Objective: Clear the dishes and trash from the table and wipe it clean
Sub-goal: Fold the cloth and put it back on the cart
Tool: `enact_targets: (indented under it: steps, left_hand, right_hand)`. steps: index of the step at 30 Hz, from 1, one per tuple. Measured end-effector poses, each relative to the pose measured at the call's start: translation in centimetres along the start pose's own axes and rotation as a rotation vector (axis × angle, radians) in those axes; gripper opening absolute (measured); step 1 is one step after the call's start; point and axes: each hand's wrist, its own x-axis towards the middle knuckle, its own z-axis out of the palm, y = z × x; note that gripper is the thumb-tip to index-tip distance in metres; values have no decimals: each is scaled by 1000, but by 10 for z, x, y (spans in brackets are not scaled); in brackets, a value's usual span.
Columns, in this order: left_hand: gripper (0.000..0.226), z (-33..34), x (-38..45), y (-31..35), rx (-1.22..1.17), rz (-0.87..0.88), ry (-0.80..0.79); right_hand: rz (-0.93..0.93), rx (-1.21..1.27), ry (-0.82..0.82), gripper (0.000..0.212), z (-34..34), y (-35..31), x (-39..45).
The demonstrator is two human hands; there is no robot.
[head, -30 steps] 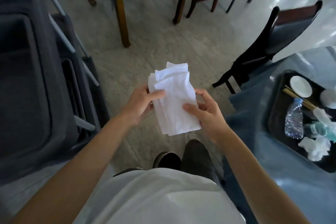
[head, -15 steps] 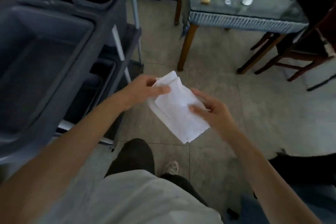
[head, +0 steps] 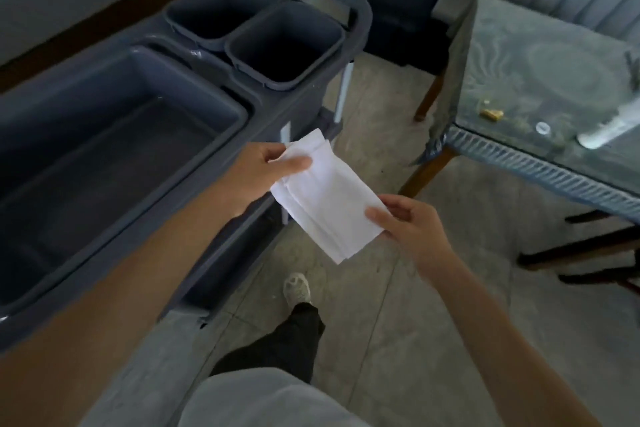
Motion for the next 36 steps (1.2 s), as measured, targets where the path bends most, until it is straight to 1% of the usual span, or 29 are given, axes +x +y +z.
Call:
enact_targets:
  steps: [3, 7, 10, 13, 15, 19, 23, 25, 27, 28, 29, 30, 31, 33, 35, 36]
  left_hand:
    - [22, -21, 51, 10, -8, 20, 85]
    - [11, -45, 123, 26, -2, -26, 212]
    - [13, -60, 173, 38, 9, -26, 276]
    - [19, -69, 213, 48, 30, -28, 358]
    - [19, -75, 240, 52, 41, -39, 378]
    - [24, -86, 299, 55, 95, -53, 436]
    - [36, -85, 347, 46, 158, -134, 490]
    - [39, -83, 364, 35, 206, -190, 476]
    - [44, -79, 373, 27, 287, -264, 395]
    - [51, -75, 375, 25, 328, -315, 337]
    - [60, -71, 377, 23, 368, -364, 278]
    - [70, -68, 378, 24, 424, -400, 238]
    - [75, -65, 377, 26, 498, -408, 234]
    - [78, -58, 367, 34, 615, -345, 292]
    - [83, -43, 350, 42, 624, -255, 297]
    - [91, -33, 342, 45, 662, -249, 257]
  right_hand:
    - [-8, -3, -52, 31, 0, -24, 70]
    - [51, -24, -90, 25, 7, -52, 153]
    - [75, -10, -109, 14, 12, -68, 209]
    - [97, -27, -110, 15, 15, -82, 256]
    - [101, -30, -111, 15, 15, -87, 284]
    - [66, -58, -182, 17, 10, -94, 336]
    - [28, -100, -257, 35, -1, -88, 391]
    - [14, -193, -323, 39, -6, -80, 417]
    - [-1, -295, -405, 39, -9, -73, 438]
    - [-38, -349, -439, 40, -9, -69, 448]
    - [-116, -417, -459, 45, -9, -66, 455]
    - [-212, -480, -471, 54, -10, -65, 460]
    - [-293, -541, -472, 67, -12, -69, 465]
    - [-434, -655, -463, 95, -19, -93, 473]
    - [-657, -734, -467, 111, -26, -126, 484]
    - [-787, -761, -508, 116, -26, -141, 492]
